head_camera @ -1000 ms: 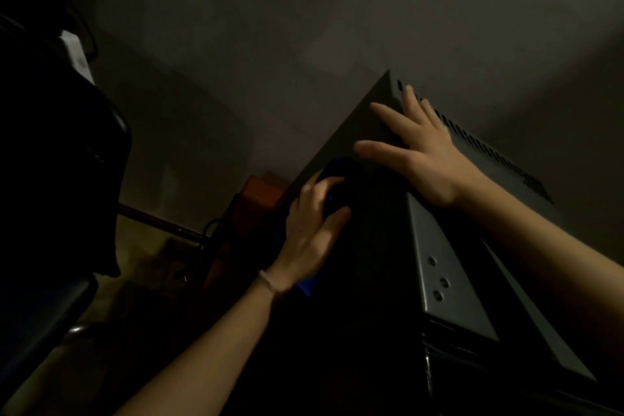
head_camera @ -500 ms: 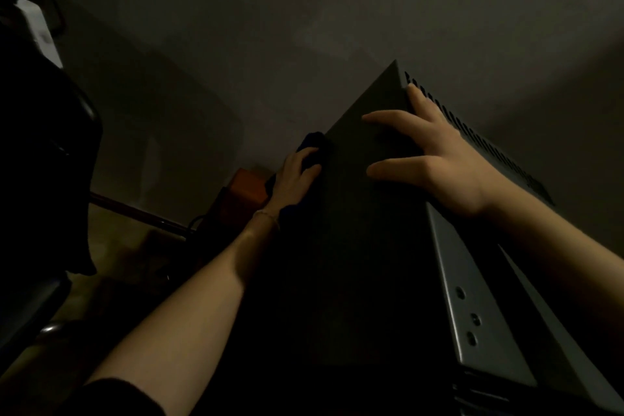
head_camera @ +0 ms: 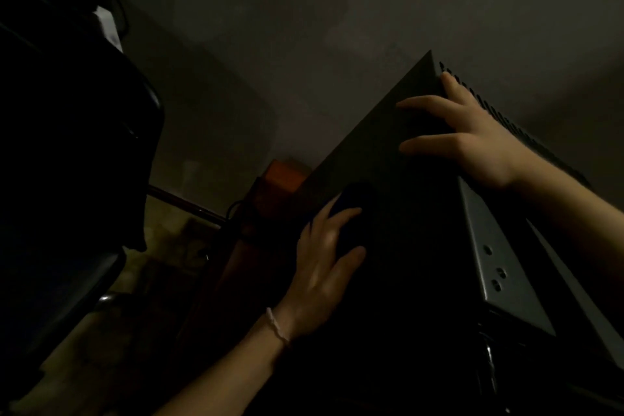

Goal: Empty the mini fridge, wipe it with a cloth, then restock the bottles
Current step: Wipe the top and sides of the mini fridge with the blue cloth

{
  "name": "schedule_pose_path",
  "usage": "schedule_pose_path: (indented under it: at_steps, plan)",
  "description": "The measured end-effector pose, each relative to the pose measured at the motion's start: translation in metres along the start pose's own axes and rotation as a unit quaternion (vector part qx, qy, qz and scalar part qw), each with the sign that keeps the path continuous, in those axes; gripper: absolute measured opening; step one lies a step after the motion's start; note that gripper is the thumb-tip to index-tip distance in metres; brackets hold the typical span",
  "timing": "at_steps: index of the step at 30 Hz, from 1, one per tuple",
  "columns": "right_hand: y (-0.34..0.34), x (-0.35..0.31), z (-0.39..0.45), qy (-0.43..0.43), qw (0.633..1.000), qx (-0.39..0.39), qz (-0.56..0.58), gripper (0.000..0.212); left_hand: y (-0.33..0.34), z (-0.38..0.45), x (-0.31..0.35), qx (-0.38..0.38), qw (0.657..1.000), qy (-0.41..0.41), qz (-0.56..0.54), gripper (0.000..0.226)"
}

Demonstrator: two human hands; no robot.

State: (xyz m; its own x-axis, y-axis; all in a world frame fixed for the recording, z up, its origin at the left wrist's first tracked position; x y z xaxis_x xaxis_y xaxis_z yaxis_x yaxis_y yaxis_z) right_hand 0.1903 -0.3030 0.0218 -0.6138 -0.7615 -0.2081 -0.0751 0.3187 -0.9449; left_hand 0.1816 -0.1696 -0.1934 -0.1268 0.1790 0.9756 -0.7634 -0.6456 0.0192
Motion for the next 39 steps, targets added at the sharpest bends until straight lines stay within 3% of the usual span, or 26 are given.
schedule_pose_path:
  at_steps: [4,8,12,16,21,28,39]
  plan:
    - [0.0,0.001,-0.001,-0.001,1.0,0.002,-0.003,0.08,0.002,0.009,0.044,0.009,0.997,0.07,-0.029,0.044]
    - [0.0,0.001,0.0,-0.004,1.0,0.011,-0.002,0.08,0.003,0.046,0.035,0.015,0.995,0.093,-0.036,0.041]
    - [0.0,0.001,0.002,-0.006,1.0,0.012,-0.002,0.08,0.007,0.105,-0.001,0.025,0.997,0.069,-0.011,0.04]
    - [0.001,0.003,0.004,-0.013,1.0,0.014,0.002,0.077,0.006,0.156,-0.033,0.0,1.0,0.013,0.021,0.063]
    - [-0.002,0.004,0.003,-0.011,1.0,0.012,0.008,0.075,0.007,0.176,-0.087,-0.021,0.995,-0.095,0.02,0.041]
    - [-0.002,0.005,0.003,-0.013,1.0,0.008,0.024,0.072,0.004,0.132,-0.168,-0.017,0.971,-0.237,0.037,0.04]
    - [-0.001,-0.003,-0.003,-0.002,1.0,0.028,0.011,0.069,0.003,0.038,-0.145,-0.009,0.967,-0.252,0.048,0.042]
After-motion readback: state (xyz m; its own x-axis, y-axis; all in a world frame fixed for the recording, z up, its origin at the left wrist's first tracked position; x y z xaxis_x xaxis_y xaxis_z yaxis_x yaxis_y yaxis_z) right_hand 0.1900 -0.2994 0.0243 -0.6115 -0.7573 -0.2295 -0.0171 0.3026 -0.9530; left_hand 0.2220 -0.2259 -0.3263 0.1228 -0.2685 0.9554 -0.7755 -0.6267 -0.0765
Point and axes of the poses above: each hand's wrist, its own z-axis towards the middle knuckle, its own y-axis out of the palm, x = y × z, the point moved 2 cm from there along z, towards the middle knuckle, and after that the axes turned 6 degrees about z, right-handed, at the moved point
